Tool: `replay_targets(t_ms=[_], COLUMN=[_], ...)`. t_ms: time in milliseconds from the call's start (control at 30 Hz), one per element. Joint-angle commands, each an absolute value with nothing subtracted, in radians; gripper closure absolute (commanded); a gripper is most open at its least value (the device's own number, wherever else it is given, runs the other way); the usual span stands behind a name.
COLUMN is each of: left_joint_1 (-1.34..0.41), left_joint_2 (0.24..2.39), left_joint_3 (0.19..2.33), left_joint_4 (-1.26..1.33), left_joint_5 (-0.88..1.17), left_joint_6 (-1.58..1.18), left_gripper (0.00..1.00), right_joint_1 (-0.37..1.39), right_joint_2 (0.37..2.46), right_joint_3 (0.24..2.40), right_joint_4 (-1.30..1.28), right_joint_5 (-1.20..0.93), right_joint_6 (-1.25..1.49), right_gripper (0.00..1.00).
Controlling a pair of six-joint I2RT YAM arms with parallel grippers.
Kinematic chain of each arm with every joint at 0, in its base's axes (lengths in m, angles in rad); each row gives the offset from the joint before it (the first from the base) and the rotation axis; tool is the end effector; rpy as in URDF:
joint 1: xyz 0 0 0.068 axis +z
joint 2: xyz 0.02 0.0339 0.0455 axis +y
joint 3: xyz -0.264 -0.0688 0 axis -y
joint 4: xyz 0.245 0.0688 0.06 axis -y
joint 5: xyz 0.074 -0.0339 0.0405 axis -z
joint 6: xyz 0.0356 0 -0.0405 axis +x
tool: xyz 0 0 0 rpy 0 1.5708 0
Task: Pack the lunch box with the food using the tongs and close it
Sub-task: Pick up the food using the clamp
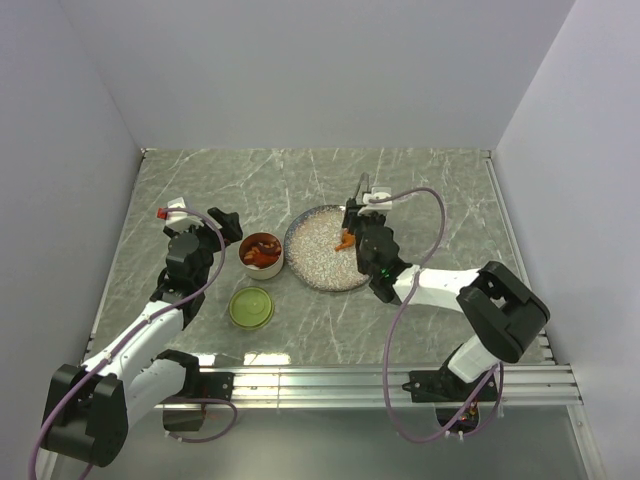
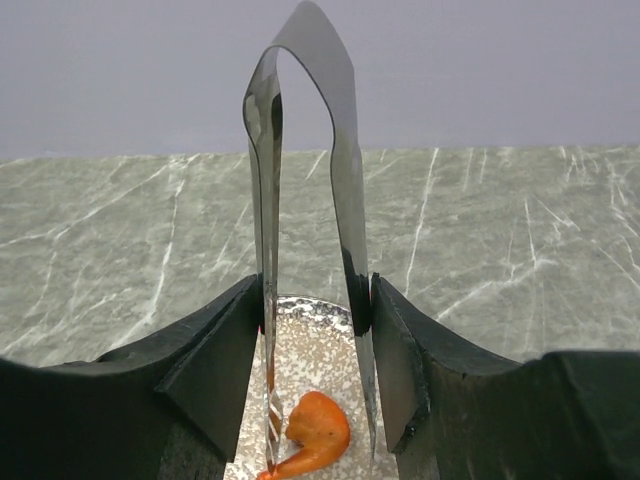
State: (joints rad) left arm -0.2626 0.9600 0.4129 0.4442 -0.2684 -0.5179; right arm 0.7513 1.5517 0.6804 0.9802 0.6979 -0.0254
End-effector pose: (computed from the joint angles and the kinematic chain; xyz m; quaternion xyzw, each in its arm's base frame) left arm 0.2118 -0.0472 0.2424 -0.1826 0.7185 -0.1606 0.6517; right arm 0.2489 0.2012 0.2396 -0.0019 0.6770 0.0350 0.7351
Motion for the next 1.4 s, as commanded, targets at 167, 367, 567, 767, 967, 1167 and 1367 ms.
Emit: replay_targets(t_ms=[167, 367, 567, 767, 967, 1167, 1367], left_joint_1=[-0.258, -0.258, -0.259, -0.258, -0.258, -0.258, -0.258], left_joint_2=[0.954, 0.951, 0.948, 0.951, 0.957, 0.956, 0.957], left_joint_3=[0.413, 0.413, 0.411, 0.413, 0.416, 0.414, 0.416], left_joint_4=[0.486, 0.486, 0.486, 0.486, 0.486, 0.485, 0.483], left_joint_5=[-0.273, -0.273, -0.275, -0.276, -0.276, -0.275, -0.273], left_joint_6=[-0.523, -0.523, -0.525, -0.523, -0.525, -0.523, -0.525], left_gripper=[0.00, 0.00, 0.00, 0.01, 0.01, 0.00, 0.01], right_joint_1=[0.732, 0.730, 0.729, 0.732, 0.764, 0.818, 0.857], right_joint_2=[1.592, 1.600, 1.588, 1.531, 1.485, 1.450, 1.514], right_joint_3=[0.762, 0.778, 0.795, 0.824, 0.862, 0.884, 0.945], right_joint_4=[1.023, 0.990, 0.954, 0.925, 0.910, 0.916, 0.925], right_joint_5=[0.675, 0.675, 0.666, 0.620, 0.583, 0.510, 0.347], right_joint_6=[0.009, 0.028, 0.020, 0.009, -0.060, -0.060, 0.026], right_gripper=[0.46, 0.55, 0.74, 0.82, 0.84, 0.84, 0.84])
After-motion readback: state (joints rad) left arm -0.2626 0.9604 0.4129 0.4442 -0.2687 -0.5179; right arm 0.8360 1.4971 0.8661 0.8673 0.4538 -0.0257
